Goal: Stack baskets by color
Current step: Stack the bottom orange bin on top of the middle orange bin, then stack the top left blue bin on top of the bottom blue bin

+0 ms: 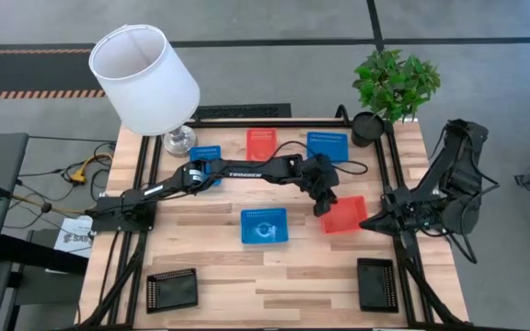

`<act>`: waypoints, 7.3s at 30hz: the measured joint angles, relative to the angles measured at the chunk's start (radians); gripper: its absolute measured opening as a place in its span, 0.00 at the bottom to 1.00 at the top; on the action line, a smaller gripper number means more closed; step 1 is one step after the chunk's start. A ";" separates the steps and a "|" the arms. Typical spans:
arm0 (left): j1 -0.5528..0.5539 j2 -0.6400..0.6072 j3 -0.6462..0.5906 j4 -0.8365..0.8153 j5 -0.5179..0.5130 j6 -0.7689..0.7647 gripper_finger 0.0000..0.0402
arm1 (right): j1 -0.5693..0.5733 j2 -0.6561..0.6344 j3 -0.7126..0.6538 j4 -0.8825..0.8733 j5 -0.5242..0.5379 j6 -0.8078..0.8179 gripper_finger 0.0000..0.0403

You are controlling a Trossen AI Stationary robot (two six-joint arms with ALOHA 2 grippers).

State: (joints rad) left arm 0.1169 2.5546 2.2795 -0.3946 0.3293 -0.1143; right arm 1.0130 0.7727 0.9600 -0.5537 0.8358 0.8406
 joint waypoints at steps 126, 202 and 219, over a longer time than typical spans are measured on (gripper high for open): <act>0.152 -1.118 -1.238 -0.542 -0.489 0.169 0.42 | -0.619 0.243 -0.150 0.213 -0.625 0.023 0.21; -0.528 -0.761 -0.727 -0.715 -0.690 1.068 0.00 | -0.409 0.243 -0.150 0.130 -0.493 0.054 0.34; -0.393 -0.670 -0.734 -0.639 -0.550 1.299 0.00 | -0.459 0.243 -0.150 0.152 -0.494 0.128 0.34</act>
State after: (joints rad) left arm -0.2765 1.8843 1.5459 -1.0340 -0.2204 1.1848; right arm 0.5537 1.0153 0.8101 -0.4020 0.3420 0.9688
